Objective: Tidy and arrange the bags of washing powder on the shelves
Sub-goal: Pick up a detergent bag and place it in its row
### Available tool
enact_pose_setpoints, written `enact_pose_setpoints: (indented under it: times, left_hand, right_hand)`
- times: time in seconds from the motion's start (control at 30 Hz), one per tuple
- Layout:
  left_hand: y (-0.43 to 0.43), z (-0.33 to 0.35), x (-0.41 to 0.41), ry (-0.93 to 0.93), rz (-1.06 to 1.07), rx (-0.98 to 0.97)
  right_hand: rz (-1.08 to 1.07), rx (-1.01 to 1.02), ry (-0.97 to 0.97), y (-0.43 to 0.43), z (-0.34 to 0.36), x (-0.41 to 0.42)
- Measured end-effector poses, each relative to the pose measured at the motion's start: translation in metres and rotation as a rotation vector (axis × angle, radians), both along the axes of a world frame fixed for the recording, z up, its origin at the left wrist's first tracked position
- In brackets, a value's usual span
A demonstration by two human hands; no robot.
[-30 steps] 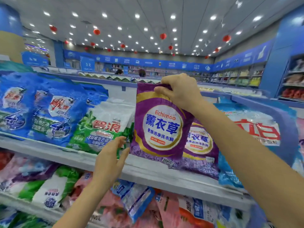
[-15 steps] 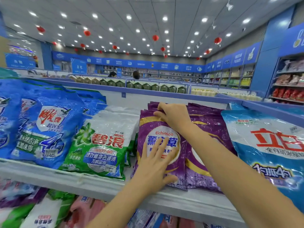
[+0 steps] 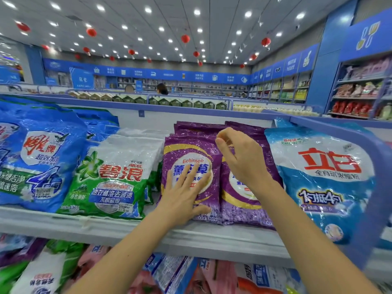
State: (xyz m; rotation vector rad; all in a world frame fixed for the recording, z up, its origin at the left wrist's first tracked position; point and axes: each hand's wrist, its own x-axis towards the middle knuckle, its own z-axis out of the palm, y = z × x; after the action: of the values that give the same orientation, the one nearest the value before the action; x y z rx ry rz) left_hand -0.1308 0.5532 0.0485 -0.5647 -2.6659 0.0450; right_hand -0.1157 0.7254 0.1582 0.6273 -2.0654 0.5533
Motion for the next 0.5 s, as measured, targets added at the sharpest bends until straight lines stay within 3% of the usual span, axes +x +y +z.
enact_pose_setpoints:
  times: [0.13,0.27,0.33,0.5]
  left_hand:
    - [0.008,0.002,0.019,0.031,0.019,0.192]
    - [0.008,0.013,0.054,0.139,-0.058,0.599]
    - [-0.001,0.017,0.077,0.163,-0.093,0.817]
    - [-0.034,0.003,0.149,0.102,-0.063,1.124]
  right_hand:
    - [0.043,-0.028,-0.154,0.02,-0.015,0.026]
    - [0.104,-0.081,-0.235,0.038,-0.024,0.058]
    - [0.175,-0.169,-0.258,0.052,-0.03,0.076]
    - [0.336,-0.377,-0.366,0.093,-0.056,0.122]
